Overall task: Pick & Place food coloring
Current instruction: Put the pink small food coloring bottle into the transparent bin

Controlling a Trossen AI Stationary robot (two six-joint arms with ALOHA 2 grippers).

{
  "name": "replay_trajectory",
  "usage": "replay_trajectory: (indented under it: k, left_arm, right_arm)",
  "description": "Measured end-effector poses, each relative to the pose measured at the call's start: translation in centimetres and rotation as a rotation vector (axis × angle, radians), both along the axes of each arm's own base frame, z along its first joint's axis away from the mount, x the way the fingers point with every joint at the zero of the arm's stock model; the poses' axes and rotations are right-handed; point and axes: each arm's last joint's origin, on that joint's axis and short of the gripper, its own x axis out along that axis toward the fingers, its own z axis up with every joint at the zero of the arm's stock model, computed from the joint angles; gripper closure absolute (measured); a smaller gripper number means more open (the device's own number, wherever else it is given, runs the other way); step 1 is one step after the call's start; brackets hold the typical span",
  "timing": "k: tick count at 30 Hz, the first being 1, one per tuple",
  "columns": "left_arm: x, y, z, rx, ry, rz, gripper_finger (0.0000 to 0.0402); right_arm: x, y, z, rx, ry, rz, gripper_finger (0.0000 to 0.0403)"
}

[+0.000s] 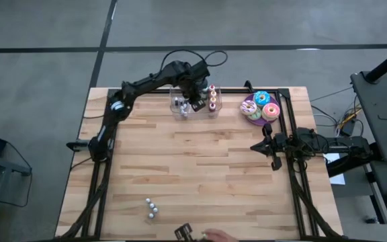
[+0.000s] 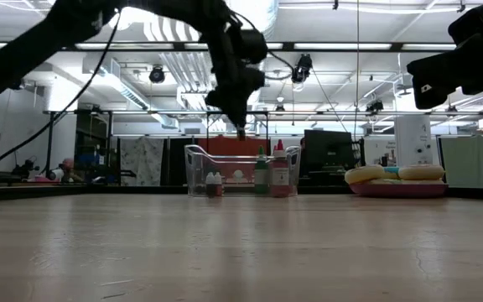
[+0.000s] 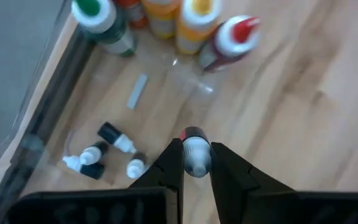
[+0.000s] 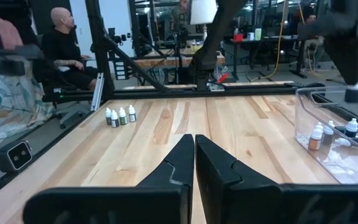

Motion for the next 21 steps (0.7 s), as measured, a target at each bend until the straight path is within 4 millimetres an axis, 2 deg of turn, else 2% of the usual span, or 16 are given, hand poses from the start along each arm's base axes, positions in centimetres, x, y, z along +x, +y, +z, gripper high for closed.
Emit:
replay_trajectory:
  k: [7,11,15,21]
  left_arm:
    - [0.8,2.2,-3.8,0.010,0.088,0.032,0.0370]
    - [1.4,3.1,-5.2,0.021,0.084,0.041,0.0370]
    - [2.1,3.7,-6.5,0.038,0.075,0.045,0.0370]
    - [2.0,4.8,-7.2,0.046,0.068,0.052,0.0370]
  right_arm:
    - [0.0,0.0,0.0,0.000,0.000,-0.002,0.0394]
    - [0.0,0.0,0.0,0.000,0.000,-0.002,0.0394]
    - [0.0,0.0,0.0,0.000,0.000,-0.001,0.0394]
    - [0.0,0.0,0.0,0.000,0.000,-0.002,0.0394]
